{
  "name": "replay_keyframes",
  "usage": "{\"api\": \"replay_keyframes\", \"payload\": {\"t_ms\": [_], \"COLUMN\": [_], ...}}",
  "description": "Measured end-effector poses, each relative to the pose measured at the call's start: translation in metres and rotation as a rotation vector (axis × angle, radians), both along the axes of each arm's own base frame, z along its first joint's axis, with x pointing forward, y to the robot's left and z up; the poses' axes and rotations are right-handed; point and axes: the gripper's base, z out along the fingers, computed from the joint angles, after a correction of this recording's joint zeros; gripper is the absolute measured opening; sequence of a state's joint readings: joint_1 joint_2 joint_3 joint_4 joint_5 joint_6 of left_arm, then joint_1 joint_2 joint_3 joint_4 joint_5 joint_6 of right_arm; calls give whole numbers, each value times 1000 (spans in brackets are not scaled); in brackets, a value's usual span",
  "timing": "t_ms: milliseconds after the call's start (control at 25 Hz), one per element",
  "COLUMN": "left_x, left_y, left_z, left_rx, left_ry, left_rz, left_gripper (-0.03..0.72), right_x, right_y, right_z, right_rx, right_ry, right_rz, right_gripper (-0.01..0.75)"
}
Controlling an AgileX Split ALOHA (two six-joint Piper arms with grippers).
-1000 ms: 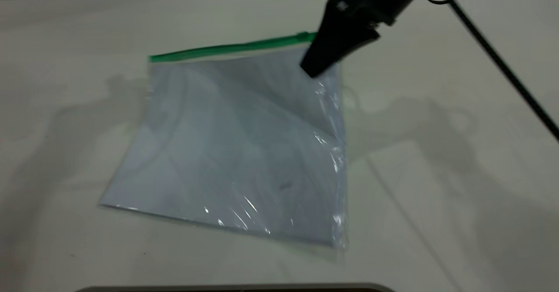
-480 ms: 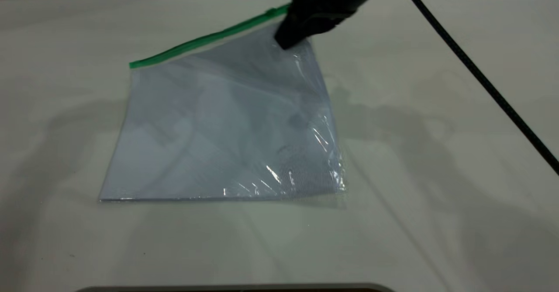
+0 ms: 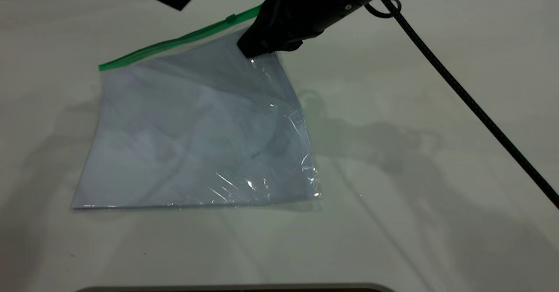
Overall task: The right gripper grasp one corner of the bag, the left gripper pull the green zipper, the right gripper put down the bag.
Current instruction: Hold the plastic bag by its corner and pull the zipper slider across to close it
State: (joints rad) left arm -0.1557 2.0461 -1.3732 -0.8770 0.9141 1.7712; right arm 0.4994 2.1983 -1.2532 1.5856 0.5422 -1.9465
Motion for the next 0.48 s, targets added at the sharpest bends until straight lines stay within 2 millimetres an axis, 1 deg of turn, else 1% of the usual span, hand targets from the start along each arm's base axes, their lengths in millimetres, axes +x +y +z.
{"api": "replay_keyframes", "payload": {"t_ms": [80, 320, 480], "left_x": [-1, -8, -10], "left_y": [-5, -23, -29], "left_z": [-4, -4, -4], "left_rx": [0, -4, -5], "left_ry": [-1, -26, -28], "left_rz": [-30, -103, -122], "left_gripper": [567, 567, 567], "right_x": [-2, -8, -13], "right_y": [1, 5, 7], "right_z": [1, 3, 5], "right_rx": [17, 60, 94], "right_ry": [3, 21, 39], "right_rz": [27, 87, 142], "right_gripper": [34, 34, 34]}}
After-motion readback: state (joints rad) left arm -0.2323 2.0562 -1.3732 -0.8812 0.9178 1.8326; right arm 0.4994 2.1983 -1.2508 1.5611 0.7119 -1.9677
